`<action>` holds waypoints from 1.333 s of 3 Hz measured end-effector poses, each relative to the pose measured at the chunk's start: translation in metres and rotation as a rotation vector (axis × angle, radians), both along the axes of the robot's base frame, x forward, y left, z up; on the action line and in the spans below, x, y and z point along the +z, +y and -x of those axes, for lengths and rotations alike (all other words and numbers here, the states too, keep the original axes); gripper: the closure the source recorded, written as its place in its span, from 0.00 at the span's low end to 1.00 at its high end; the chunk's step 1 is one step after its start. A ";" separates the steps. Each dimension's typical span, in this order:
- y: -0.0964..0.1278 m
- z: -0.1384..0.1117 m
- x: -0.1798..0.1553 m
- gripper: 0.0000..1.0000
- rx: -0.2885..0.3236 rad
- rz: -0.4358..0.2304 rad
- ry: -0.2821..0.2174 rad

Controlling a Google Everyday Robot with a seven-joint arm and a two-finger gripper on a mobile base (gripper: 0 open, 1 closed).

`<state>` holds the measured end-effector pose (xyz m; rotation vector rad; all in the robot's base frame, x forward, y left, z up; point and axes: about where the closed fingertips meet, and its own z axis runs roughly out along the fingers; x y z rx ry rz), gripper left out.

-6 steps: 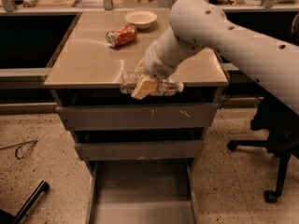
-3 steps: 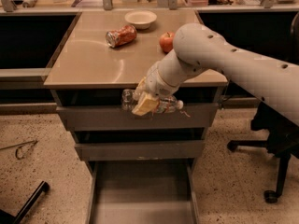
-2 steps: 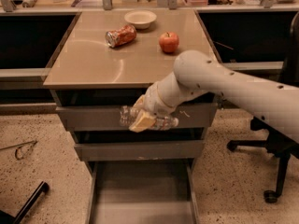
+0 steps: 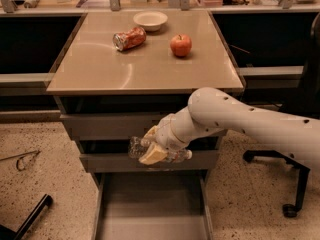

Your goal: Place water bottle into bottom drawer

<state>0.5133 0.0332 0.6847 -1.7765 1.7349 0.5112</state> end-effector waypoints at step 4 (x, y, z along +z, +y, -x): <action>0.040 0.000 -0.160 1.00 -0.124 -0.246 -0.063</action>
Offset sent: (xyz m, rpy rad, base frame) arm 0.0130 0.0502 -0.2084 0.3224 -0.1501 -0.1803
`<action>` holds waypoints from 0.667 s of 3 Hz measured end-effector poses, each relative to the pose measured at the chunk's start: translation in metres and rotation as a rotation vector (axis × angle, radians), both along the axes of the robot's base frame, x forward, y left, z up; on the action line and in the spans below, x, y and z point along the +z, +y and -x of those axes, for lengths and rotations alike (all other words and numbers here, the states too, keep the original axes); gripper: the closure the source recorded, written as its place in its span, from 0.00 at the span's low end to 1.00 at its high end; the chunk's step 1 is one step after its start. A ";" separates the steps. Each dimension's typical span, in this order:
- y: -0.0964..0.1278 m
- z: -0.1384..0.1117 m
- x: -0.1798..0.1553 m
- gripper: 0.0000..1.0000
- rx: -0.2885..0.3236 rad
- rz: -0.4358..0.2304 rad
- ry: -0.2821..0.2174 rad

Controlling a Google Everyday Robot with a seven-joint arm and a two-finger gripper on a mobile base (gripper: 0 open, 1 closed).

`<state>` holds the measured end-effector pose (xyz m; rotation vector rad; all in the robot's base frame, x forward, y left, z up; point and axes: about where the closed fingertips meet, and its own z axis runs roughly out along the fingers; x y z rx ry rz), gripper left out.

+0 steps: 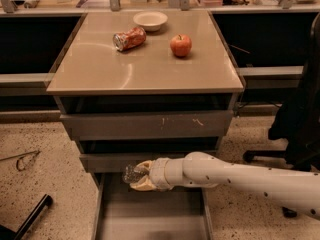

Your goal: Place water bottle into bottom drawer

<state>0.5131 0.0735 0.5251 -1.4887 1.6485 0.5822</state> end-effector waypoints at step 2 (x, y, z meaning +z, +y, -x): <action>0.012 0.016 -0.066 1.00 -0.008 0.058 0.050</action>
Offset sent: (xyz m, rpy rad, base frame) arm -0.0059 0.0289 -0.1658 -0.1785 0.0594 -0.0958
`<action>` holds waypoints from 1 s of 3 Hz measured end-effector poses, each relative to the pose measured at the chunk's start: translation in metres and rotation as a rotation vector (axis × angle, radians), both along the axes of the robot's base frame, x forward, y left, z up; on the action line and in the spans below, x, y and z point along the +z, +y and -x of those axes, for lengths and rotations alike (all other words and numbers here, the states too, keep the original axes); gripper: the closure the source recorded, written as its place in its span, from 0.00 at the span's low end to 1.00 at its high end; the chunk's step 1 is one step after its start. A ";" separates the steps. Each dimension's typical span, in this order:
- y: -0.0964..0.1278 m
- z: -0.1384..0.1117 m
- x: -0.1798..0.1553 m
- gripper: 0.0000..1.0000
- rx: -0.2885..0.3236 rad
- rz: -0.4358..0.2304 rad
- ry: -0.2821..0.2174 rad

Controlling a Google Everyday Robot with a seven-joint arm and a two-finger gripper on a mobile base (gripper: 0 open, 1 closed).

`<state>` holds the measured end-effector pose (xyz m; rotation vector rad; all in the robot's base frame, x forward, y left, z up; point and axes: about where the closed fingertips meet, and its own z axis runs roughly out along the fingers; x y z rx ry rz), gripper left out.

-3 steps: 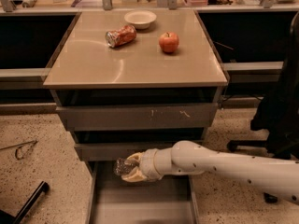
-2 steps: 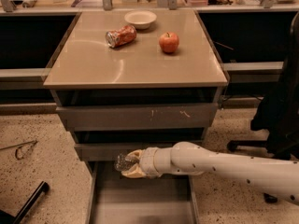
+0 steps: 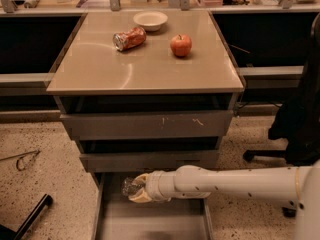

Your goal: Place water bottle into bottom drawer

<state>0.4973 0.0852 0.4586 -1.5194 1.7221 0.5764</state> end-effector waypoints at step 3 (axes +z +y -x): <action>0.026 -0.004 -0.132 1.00 -0.072 0.109 0.044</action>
Offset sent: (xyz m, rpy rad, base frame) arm 0.0031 0.0262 -0.1322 -0.1149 0.0082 -0.1078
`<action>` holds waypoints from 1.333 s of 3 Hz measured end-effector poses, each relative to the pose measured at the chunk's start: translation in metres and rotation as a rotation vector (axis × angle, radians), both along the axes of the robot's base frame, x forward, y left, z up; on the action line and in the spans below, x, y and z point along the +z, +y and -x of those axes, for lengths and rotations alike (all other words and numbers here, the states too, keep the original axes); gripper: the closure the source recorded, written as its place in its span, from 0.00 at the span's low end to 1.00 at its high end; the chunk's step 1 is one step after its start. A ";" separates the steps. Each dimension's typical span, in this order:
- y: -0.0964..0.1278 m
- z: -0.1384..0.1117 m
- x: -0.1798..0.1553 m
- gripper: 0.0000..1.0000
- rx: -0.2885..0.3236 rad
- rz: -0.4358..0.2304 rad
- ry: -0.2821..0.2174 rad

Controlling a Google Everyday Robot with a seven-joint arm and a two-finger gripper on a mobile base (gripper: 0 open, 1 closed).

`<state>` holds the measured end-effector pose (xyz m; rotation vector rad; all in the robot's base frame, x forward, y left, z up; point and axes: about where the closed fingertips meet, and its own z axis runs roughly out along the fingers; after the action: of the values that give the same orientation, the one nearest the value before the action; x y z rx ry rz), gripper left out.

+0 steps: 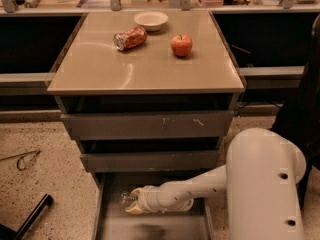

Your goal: Place water bottle into bottom drawer

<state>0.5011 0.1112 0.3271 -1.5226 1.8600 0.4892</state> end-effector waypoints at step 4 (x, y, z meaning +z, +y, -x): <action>0.003 -0.024 -0.125 1.00 0.003 0.005 0.126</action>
Offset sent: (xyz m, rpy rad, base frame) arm 0.0257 0.0056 -0.1318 0.0046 0.1445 0.0088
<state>0.5247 0.1144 0.2025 -1.5285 1.9559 0.5950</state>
